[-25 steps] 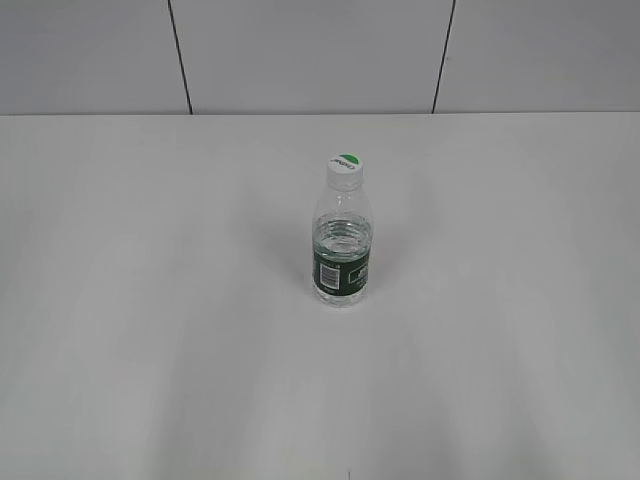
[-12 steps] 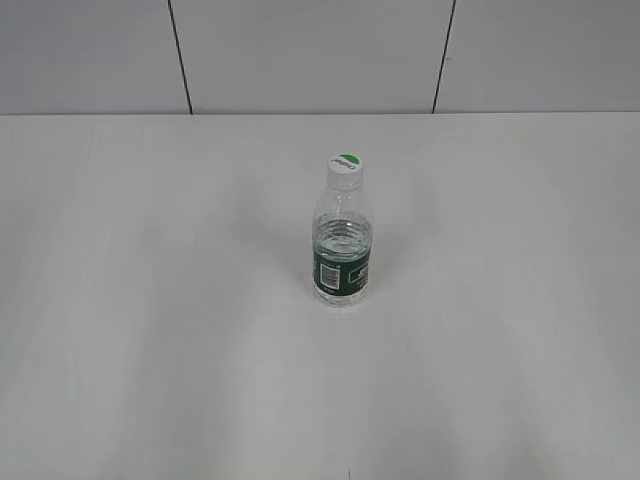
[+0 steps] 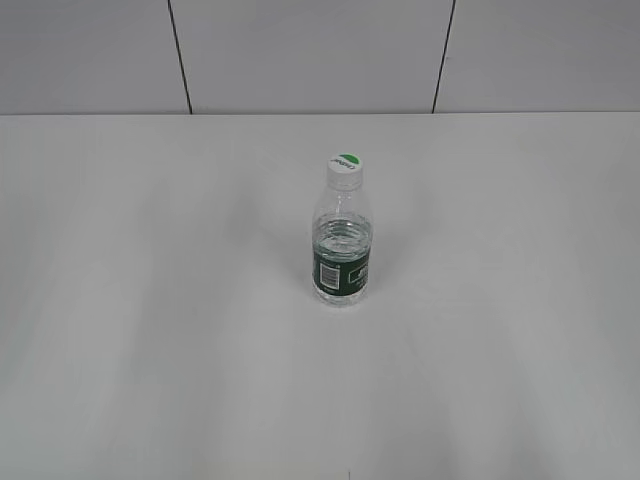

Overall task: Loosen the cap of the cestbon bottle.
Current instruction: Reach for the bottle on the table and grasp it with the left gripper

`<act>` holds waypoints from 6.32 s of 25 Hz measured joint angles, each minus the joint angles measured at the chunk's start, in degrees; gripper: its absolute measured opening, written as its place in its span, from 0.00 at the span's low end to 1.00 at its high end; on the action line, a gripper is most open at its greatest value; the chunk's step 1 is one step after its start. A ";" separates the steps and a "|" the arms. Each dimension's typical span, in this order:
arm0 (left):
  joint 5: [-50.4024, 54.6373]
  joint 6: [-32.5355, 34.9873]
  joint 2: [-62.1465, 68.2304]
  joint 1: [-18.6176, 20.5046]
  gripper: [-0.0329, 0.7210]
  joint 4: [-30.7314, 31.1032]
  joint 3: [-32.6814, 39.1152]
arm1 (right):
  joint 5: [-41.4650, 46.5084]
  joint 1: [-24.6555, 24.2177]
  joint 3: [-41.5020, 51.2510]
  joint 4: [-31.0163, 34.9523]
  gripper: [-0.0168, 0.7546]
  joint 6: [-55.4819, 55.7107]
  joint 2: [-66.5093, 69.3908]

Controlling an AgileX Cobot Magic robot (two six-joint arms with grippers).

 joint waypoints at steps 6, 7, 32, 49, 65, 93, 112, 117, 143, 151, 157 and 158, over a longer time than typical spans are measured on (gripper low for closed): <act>-5.48 0.00 4.53 -2.60 0.70 0.00 0.05 | 0.00 0.00 0.00 0.00 0.78 0.00 0.00; -6.76 0.00 6.38 -3.07 0.70 0.00 0.05 | 0.00 0.00 0.00 0.00 0.78 0.00 0.00; -24.42 0.00 19.61 -5.13 0.66 0.35 0.18 | 0.00 0.00 0.00 0.05 0.78 0.00 0.00; -25.29 0.00 20.35 -5.13 0.65 0.35 0.18 | 0.00 0.00 0.00 0.05 0.78 0.00 0.00; -41.04 0.00 36.04 -5.13 0.65 15.35 0.18 | 0.00 0.00 0.00 0.05 0.78 0.00 0.00; -41.27 -13.27 49.48 -5.18 0.65 38.50 -5.50 | 0.00 0.00 0.00 0.05 0.78 0.00 0.00; -53.68 -16.52 63.63 -5.18 0.67 52.41 -10.77 | 0.00 0.00 0.00 0.05 0.78 0.00 0.00; -53.83 -18.39 65.84 -5.18 0.67 56.39 -13.46 | 0.00 0.00 0.00 0.05 0.78 0.00 0.00; -53.94 -18.68 68.01 -5.58 0.74 61.72 -17.40 | 0.00 0.00 0.00 0.05 0.78 0.00 0.00; -53.94 -18.73 70.40 -11.47 0.77 61.35 -19.08 | 0.00 0.00 0.00 0.05 0.78 0.00 0.00; -53.94 -18.86 71.82 -13.72 0.77 61.21 -21.91 | 0.00 0.00 0.00 0.05 0.78 0.00 0.00; -53.99 -18.86 71.97 -13.96 0.77 61.21 -22.29 | 0.00 0.00 0.00 0.05 0.78 0.00 0.00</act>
